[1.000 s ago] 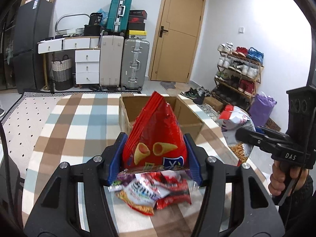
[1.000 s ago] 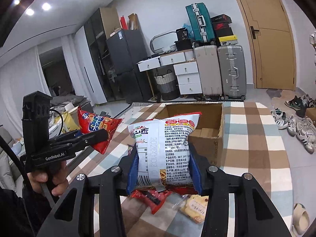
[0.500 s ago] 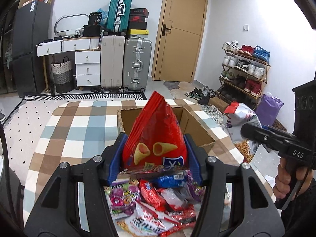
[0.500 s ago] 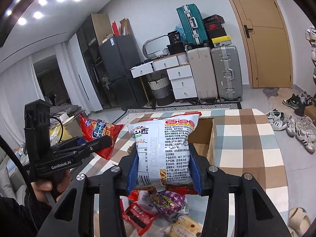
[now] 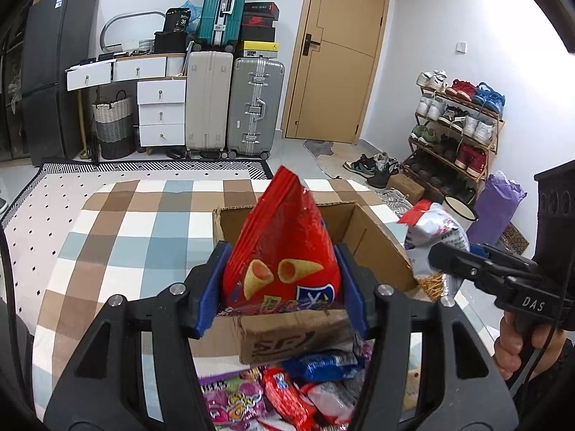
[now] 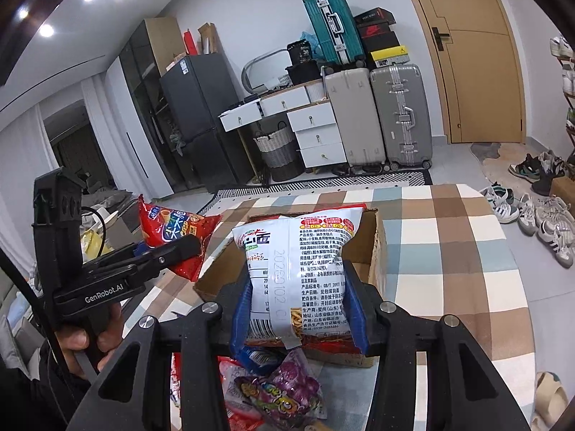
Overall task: Organize snacks
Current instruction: 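Carry both bags into the SF box and open both tools, then move both tools back over the remaining snack pile, then grasp the white noodle snack bag with the left tool while the right tool grasps the cream bun, then lower both held snacks into the SF box and open both tools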
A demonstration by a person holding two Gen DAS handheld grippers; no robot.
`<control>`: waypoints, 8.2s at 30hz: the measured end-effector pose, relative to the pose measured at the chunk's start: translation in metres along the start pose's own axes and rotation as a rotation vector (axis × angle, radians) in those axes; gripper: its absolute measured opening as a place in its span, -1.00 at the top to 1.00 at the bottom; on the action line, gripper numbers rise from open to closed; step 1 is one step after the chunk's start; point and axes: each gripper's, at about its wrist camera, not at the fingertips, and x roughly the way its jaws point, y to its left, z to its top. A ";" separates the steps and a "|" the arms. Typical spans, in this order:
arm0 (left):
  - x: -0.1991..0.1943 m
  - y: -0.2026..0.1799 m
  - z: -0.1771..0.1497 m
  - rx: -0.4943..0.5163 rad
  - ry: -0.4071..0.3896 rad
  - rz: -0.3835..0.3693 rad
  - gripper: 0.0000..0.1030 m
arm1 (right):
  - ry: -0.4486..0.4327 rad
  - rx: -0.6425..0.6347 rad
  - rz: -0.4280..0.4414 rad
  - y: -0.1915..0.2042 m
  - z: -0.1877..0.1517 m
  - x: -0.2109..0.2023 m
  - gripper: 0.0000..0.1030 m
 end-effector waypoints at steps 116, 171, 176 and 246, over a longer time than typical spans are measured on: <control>-0.013 0.035 -0.182 0.017 0.300 0.078 -0.98 | 0.398 -0.010 -0.204 -0.017 -0.152 0.024 -0.99; -0.061 0.033 -0.153 -0.027 0.146 -0.054 0.00 | 0.261 -0.165 -0.045 0.012 -0.135 -0.028 -0.13; -0.062 0.027 -0.139 -0.029 0.124 -0.047 0.00 | 0.188 -0.133 -0.036 0.013 -0.115 -0.036 -0.13; 0.091 0.000 -0.018 0.083 0.080 0.049 0.00 | 0.102 -0.043 -0.107 -0.012 0.009 0.086 -0.12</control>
